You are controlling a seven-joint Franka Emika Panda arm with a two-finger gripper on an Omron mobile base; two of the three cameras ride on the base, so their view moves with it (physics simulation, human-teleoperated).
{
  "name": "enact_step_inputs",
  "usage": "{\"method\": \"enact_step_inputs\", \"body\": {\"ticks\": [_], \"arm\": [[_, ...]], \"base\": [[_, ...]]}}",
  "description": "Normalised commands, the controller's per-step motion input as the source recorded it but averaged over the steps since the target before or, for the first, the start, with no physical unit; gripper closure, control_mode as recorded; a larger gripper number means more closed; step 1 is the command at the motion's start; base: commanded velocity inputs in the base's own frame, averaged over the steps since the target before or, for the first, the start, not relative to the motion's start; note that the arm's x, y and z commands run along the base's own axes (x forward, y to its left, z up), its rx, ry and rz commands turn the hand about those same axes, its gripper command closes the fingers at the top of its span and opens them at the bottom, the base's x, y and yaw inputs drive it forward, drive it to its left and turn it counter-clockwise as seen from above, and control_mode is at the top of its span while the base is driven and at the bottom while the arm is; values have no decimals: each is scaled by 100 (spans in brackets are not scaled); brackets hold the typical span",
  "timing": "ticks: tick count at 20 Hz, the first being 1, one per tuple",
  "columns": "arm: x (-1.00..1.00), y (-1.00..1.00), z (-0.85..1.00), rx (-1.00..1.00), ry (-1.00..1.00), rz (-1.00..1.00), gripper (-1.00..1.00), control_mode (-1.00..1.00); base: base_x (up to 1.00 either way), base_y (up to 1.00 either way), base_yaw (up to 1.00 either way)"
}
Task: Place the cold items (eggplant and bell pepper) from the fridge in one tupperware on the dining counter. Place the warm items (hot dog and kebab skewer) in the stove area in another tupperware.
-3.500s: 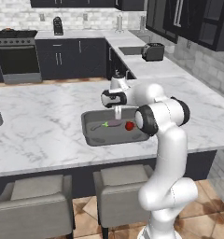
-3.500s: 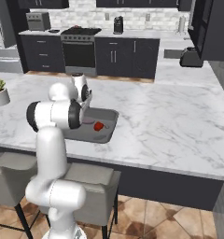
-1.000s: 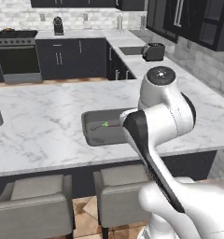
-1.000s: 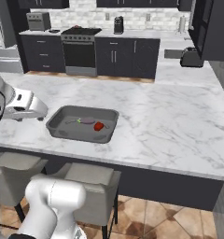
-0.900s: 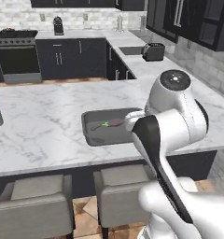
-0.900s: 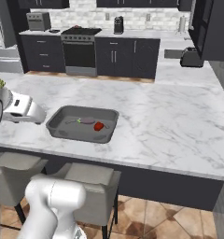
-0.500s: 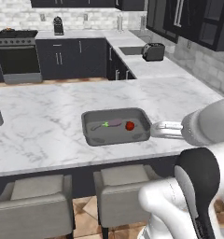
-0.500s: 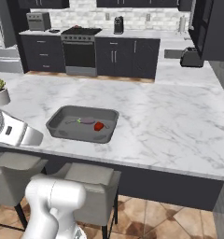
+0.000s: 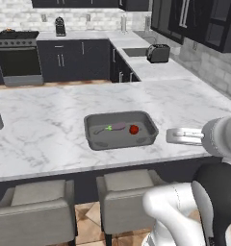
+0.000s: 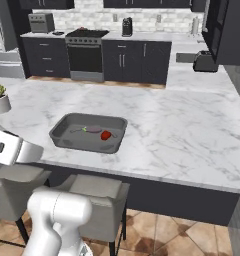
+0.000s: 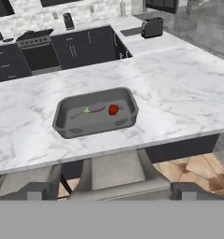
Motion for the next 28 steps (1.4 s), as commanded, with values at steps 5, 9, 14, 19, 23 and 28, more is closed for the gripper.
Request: {"method": "enact_step_inputs", "body": {"ticks": [5, 9, 14, 19, 23, 28], "arm": [[-3, 2, -2, -3, 0, 0, -100, 100], [0, 0, 0, 0, 0, 0, -100, 100], [0, 0, 0, 0, 0, 0, -100, 100], [0, 0, 0, 0, 0, 0, -100, 100], [0, 0, 0, 0, 0, 0, -100, 100], [0, 0, 0, 0, 0, 0, -100, 100]], "base": [[-21, 12, 1], [-38, 97, 6], [-6, 100, 1], [0, 100, 0], [-8, 100, 1], [-21, 100, 3]]}}
